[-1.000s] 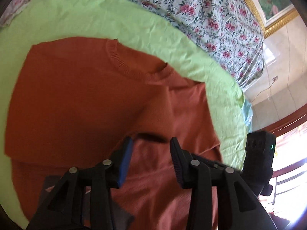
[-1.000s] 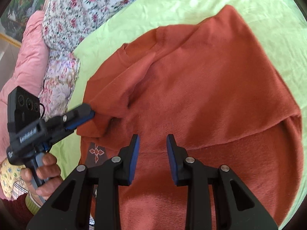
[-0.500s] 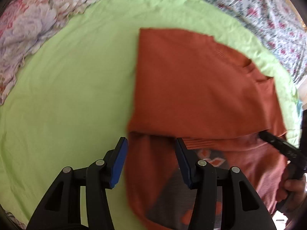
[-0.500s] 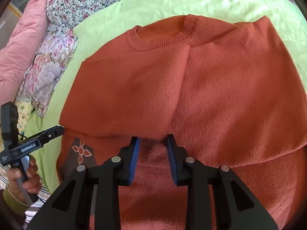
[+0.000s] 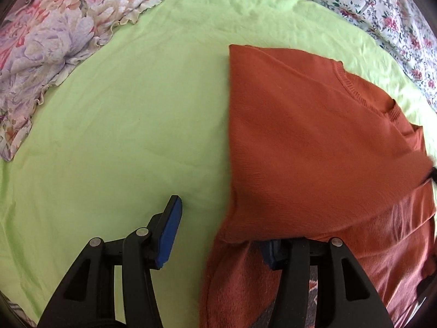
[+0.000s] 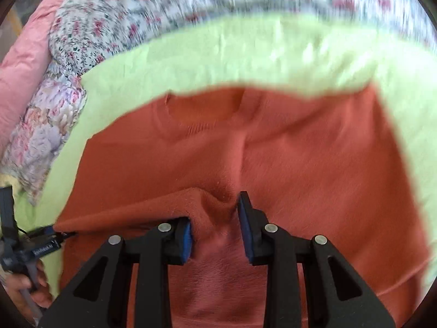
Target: Fold small clothes
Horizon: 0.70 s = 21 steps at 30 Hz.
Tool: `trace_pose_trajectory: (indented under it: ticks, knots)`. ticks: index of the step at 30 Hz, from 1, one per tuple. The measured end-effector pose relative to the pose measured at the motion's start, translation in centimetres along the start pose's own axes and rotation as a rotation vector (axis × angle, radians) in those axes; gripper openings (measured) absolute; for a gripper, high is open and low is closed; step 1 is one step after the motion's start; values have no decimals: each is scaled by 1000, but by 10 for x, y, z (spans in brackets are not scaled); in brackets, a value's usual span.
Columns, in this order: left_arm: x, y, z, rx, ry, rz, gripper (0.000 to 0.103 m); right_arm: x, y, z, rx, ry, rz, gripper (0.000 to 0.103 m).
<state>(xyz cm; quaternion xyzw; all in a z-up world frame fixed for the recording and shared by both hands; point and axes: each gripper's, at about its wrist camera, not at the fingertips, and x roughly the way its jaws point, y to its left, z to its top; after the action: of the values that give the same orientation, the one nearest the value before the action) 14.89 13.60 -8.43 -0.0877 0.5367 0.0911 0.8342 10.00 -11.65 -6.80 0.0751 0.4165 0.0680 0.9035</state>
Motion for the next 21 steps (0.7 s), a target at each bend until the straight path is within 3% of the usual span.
trace_pose_trajectory:
  ticks: [4,6,7,9,16,17,18,19,21]
  knots:
    - [-2,-3,-3,-5,-4,-14,53,-57,-6,12,-106,-158,-153,33]
    - [-2,-3,-5,-4,-6,-5,53,-49,-19,12,-68,-91,-162,34]
    - [-3,-6,-3,-5,-5,-3,53,-37,-31,9,-16,-20,-122,34]
    - [-4,-7,-2,-9,-2,-3,53,-20,-45,0,61,38,-32,36]
    - [0,-4,5,-71,4,-14,53,2,-59,-14,170,102,17,36]
    - [-1,-3,6,-81,5,-14,53,2,-59,-15,161,106,27,33]
    - [-1,-2,5,-88,5,-12,52,-3,-55,-15,117,106,-11,10]
    - [-1,-2,5,-91,5,-12,52,-9,-50,-11,70,93,-64,5]
    - [-2,-3,5,-88,5,-18,54,-40,-49,0,-23,4,-168,5]
